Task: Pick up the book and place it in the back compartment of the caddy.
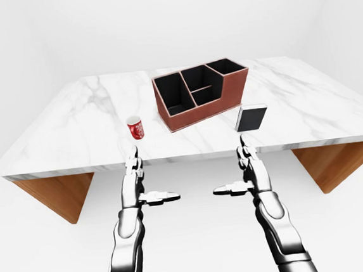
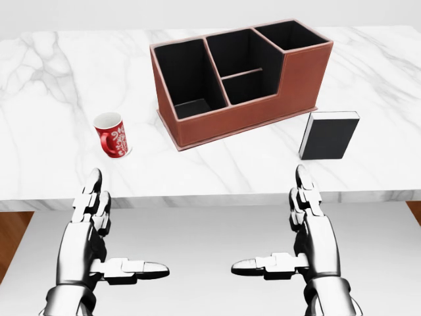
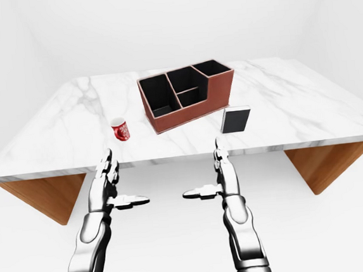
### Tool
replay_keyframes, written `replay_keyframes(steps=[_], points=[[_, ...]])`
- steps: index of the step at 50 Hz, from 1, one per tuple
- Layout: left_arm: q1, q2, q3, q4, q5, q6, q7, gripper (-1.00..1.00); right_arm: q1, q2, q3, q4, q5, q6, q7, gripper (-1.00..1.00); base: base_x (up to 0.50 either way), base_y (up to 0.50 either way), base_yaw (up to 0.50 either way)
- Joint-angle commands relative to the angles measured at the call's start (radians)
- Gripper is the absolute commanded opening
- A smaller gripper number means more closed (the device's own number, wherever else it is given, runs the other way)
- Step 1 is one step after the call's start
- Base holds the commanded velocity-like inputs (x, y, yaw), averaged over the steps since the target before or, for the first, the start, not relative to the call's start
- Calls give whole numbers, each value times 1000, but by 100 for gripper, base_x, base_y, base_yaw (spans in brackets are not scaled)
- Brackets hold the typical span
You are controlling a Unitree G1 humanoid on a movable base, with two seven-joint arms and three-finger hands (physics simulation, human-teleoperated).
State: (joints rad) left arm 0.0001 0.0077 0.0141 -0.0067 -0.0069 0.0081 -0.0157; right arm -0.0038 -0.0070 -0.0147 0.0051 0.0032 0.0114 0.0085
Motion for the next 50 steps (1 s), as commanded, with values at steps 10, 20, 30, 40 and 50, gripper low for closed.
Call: replay_keyframes(steps=[10, 20, 30, 40, 50], points=[[14, 20, 39, -203, -26, 79, -42, 100, 17, -19, -25, -147, -10, 76, 19, 100, 0, 0, 0], [11, 28, 63, -337, -35, 79, -61, 100, 34, -24, -43, -311, -12, 76, 42, 100, 0, 0, 0], [3, 30, 78, -356, -44, 79, -62, 100, 32, -28, -61, -366, -10, 76, 57, 100, 0, 0, 0], [-4, 34, 88, -375, -52, 79, -64, 100, 34, -27, -64, -413, -16, 76, 66, 100, 0, 0, 0], [-7, 36, 91, -376, -55, 79, -63, 100, 36, -32, -74, -442, -8, 76, 87, 100, 0, 0, 0]])
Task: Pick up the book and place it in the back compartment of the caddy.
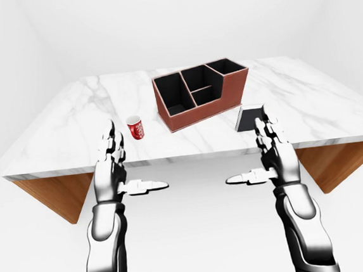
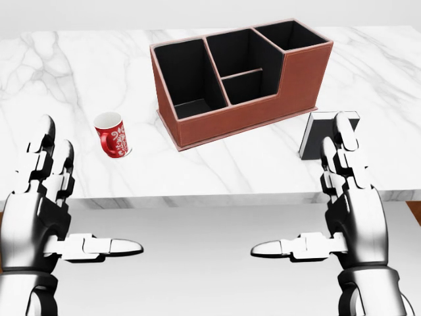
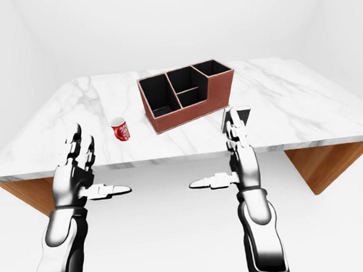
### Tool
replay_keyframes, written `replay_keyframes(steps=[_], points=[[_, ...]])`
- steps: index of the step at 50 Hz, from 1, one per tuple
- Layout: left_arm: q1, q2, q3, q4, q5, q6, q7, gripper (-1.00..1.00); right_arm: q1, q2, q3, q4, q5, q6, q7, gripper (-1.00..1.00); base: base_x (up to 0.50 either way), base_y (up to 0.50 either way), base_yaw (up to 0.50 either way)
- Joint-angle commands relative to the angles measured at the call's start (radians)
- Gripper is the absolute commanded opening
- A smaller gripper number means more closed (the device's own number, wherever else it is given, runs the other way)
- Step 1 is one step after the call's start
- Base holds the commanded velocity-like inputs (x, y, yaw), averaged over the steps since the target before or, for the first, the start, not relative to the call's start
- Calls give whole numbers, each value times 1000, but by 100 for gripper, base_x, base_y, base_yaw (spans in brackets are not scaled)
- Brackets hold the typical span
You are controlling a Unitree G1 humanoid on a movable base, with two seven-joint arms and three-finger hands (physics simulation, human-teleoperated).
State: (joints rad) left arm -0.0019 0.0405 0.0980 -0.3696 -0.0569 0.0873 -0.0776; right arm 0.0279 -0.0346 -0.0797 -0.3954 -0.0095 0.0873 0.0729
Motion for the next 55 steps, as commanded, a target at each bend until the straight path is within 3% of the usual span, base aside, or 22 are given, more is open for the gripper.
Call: replay_keyframes(steps=[1, 55], points=[[-4, 4, 8, -18, -6, 0, -2, 100, 11, -4, -13, -46, 24, 0, 42, 100, 0, 0, 0], [-3, 3, 7, -31, -8, 0, -6, 100, 30, 0, 10, -39, -45, 0, 70, 100, 50, 0, 0]])
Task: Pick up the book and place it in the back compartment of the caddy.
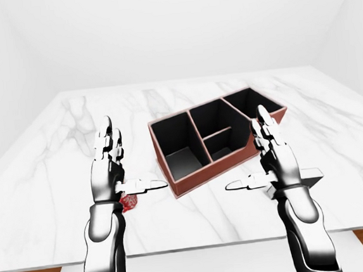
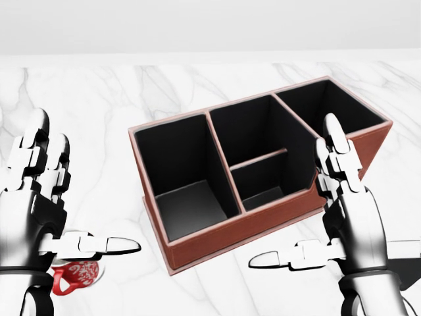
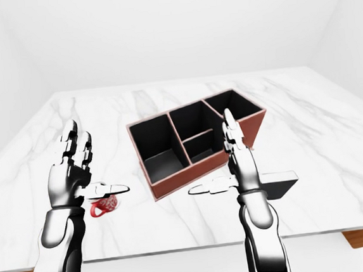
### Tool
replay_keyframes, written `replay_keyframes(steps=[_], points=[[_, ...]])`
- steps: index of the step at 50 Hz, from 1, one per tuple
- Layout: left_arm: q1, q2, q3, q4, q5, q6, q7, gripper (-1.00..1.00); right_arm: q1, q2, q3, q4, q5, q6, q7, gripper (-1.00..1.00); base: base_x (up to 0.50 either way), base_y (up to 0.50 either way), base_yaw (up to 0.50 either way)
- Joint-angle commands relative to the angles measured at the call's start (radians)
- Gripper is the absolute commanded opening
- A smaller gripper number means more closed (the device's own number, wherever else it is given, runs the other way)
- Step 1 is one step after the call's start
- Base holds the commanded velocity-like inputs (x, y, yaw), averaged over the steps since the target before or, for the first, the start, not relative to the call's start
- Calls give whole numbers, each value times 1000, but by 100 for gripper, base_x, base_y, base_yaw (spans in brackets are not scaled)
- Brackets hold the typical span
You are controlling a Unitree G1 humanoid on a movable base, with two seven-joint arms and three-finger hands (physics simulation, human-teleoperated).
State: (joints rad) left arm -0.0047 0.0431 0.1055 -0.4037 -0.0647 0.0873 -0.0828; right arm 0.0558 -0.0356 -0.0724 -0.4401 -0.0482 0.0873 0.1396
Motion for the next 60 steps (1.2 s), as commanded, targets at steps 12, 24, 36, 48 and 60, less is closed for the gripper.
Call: replay_keyframes(steps=[12, 24, 36, 48, 60], points=[[2, -1, -2, 7, 2, 0, 1, 100, -14, 2, 3, 22, -29, 0, -18, 100, 30, 0, 0], [1, -1, -3, 11, 2, 0, 0, 100, -7, 3, 9, 4, -21, 0, -10, 100, 0, 0, 0], [2, -1, -3, 7, 1, 0, 0, 100, -11, 3, -12, 5, -7, 0, -17, 100, 12, 0, 0], [2, 0, 0, 3, -2, 0, -1, 100, -59, -71, -75, -86, -52, 0, 3, 100, 0, 0, 0], [2, 0, 0, -1, -1, 0, -1, 100, -67, -56, -105, -110, -101, 0, 49, 100, 0, 0, 0]])
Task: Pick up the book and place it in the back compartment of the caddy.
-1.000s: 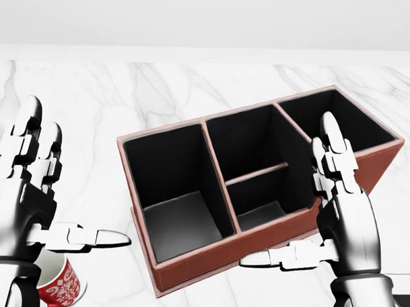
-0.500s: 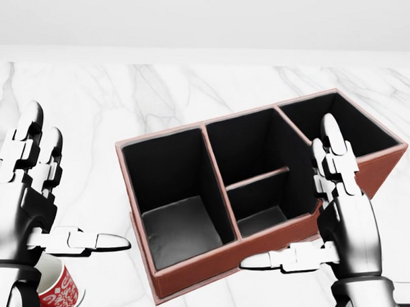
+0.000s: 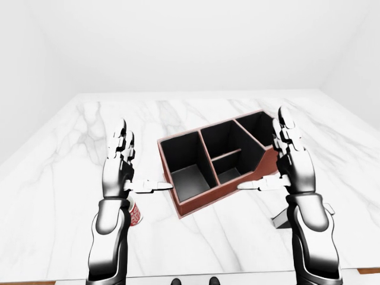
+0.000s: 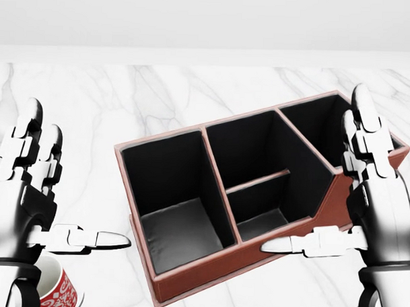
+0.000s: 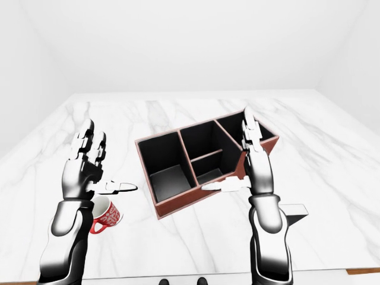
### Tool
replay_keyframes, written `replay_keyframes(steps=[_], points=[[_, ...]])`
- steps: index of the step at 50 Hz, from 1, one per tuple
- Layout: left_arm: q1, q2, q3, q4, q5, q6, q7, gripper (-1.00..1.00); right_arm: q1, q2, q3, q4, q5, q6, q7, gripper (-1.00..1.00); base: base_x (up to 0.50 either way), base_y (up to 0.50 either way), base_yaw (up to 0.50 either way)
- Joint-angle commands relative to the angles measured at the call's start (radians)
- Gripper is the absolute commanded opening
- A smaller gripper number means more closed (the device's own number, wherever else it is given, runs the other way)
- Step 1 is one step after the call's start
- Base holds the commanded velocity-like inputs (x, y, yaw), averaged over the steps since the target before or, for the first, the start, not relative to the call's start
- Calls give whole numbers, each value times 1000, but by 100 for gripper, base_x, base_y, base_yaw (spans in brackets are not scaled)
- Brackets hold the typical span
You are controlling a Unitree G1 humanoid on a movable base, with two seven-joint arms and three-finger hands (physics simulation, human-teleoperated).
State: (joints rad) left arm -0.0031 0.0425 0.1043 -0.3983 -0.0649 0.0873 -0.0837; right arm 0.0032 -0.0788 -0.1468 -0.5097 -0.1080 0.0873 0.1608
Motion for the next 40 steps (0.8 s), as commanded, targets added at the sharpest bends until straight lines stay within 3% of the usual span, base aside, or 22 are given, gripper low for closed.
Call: replay_keyframes(steps=[1, 40], points=[[0, 0, 1, -6, -1, 0, 0, 100, -15, -13, -32, -44, -43, 0, 30, 100, 0, 0, 0], [-1, 1, 1, 5, 2, 0, -2, 100, -26, -66, -87, -35, -281, 0, 134, 100, 0, 0, 0]])
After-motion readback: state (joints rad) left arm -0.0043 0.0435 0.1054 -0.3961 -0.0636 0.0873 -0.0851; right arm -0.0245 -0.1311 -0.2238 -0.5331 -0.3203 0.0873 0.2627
